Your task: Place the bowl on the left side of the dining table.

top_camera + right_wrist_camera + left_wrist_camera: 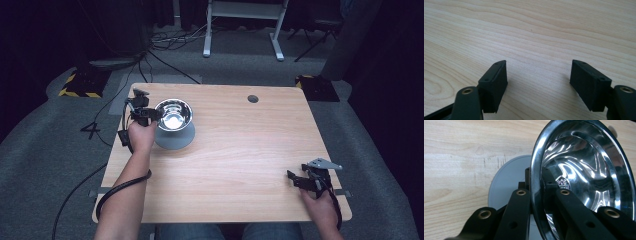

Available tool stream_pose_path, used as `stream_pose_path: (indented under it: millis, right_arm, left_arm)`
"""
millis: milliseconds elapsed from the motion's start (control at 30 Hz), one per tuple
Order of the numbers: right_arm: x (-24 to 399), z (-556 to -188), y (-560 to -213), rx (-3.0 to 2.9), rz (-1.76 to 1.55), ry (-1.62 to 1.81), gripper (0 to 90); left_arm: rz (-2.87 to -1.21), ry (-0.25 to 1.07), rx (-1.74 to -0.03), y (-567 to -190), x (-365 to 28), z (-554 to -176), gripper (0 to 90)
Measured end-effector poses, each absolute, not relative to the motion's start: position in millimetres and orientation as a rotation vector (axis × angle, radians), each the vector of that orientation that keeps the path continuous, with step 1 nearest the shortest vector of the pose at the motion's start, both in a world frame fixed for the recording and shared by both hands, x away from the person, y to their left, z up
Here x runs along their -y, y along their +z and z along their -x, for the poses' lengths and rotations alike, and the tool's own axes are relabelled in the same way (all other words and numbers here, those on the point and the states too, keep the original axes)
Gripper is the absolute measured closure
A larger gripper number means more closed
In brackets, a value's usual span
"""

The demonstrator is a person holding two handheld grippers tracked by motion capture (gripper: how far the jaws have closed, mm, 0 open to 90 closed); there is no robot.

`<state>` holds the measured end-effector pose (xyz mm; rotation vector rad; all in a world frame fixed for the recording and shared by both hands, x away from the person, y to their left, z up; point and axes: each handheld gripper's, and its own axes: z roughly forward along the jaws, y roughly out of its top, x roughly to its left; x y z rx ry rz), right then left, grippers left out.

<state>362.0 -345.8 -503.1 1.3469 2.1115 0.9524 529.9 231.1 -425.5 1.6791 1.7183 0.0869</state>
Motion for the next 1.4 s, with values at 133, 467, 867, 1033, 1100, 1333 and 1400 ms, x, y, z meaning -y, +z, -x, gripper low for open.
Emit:
stream_pose_path:
  millis: [133, 467, 867, 1033, 1100, 1333, 1400]
  right_arm:
    - [345.7, -362.0, -503.1, -2.111, -1.347, 0.952, 30.1]
    - [345.8, -362.0, -503.1, -2.111, -1.347, 0.952, 30.1]
    - [345.8, -362.0, -503.1, -2.112, -1.347, 0.953, 30.1]
    - [345.8, -362.0, -503.1, -2.112, -1.347, 0.952, 30.1]
    - [345.8, -362.0, -503.1, -2.112, -1.347, 0.952, 30.0]
    - [345.7, -362.0, -503.1, -2.111, -1.347, 0.953, 30.1]
    - [345.8, -362.0, -503.1, -2.112, -1.347, 0.952, 30.0]
  left_arm:
    - [-1.678, 0.078, -1.735, -436.6, -230.3, -531.7, 86.3]
    - [-1.674, 0.026, -1.769, -454.1, -230.4, -533.7, 86.3]
    - [-1.71, 0.011, -1.792, -465.3, -226.8, -535.5, 86.3]
    - [-1.722, -0.009, -1.797, -469.9, -229.5, -535.5, 86.2]
    - [-1.709, -0.012, -1.798, -471.6, -230.3, -535.3, 86.3]
    - [-1.702, -0.023, -1.804, -473.0, -232.4, -534.3, 86.0]
    - [-1.688, -0.027, -1.805, -473.4, -233.3, -533.8, 81.8]
